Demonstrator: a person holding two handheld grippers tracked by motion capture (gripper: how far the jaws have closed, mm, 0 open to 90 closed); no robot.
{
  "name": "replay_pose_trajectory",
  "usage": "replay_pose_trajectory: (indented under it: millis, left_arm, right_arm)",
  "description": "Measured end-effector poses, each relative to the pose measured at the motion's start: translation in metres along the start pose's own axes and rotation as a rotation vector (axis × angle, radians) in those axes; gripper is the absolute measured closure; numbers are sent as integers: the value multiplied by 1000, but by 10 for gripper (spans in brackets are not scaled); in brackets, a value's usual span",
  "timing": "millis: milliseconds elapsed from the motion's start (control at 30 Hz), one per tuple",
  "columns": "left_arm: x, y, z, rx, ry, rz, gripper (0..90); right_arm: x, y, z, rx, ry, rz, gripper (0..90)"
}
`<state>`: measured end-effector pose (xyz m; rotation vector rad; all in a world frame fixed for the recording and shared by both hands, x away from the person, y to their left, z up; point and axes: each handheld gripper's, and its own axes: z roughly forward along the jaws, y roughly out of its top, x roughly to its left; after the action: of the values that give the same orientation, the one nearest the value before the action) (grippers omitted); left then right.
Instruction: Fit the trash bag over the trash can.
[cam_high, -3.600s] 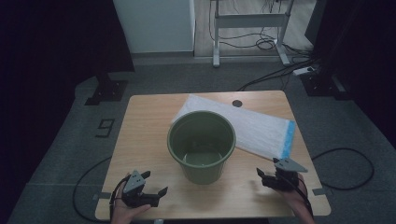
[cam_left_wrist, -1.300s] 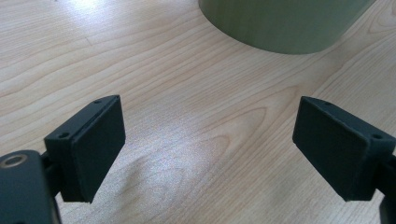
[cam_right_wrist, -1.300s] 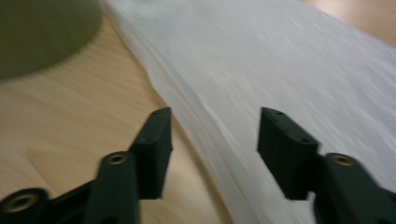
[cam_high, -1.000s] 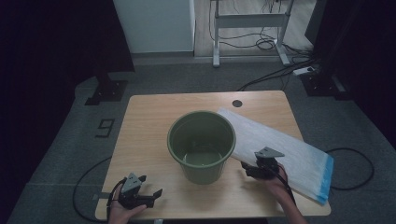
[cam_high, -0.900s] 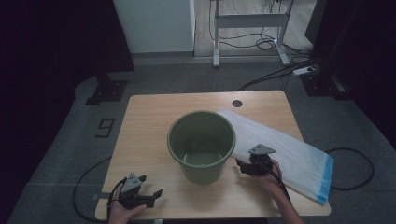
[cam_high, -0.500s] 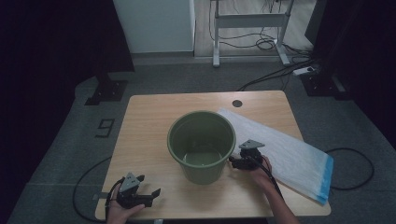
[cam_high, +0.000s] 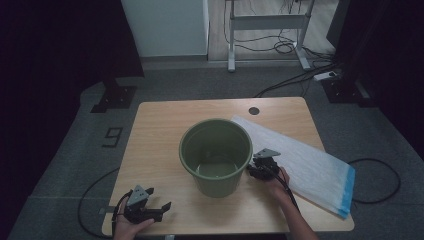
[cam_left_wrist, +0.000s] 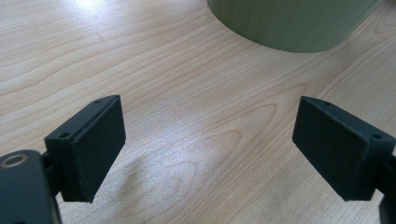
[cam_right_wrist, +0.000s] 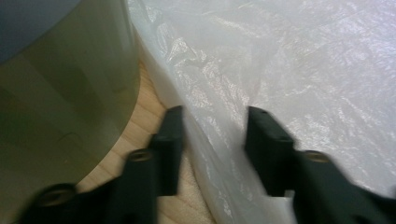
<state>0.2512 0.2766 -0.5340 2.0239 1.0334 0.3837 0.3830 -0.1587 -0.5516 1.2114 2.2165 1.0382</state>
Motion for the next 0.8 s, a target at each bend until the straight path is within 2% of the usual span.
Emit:
replay_pose_trajectory:
  millis: [100,167,300,433,667,800]
  left_arm:
    - [0,0,-1,0,1,-1,95]
    - [0,-1,-1,0,3,0,95]
    - [2,-1,-3,-6,4,-9,95]
    - [2,-1,-3,-6,6,-11,96]
    - [1,-1,-2,-6,9,-12,96]
    - [0,-2,-1,1,10,-12,96]
  right_arm:
    - [-1,1,0,1,-9,-4,828]
    - [-3,1,-1,-3,-16,8,886]
    - [-14,1,-14,-97,-27,78,890]
    - [-26,7,-36,-181,-53,109,890]
    - [-38,23,-83,-310,-93,116,891]
    - [-41,32,-103,-359,-101,111,891]
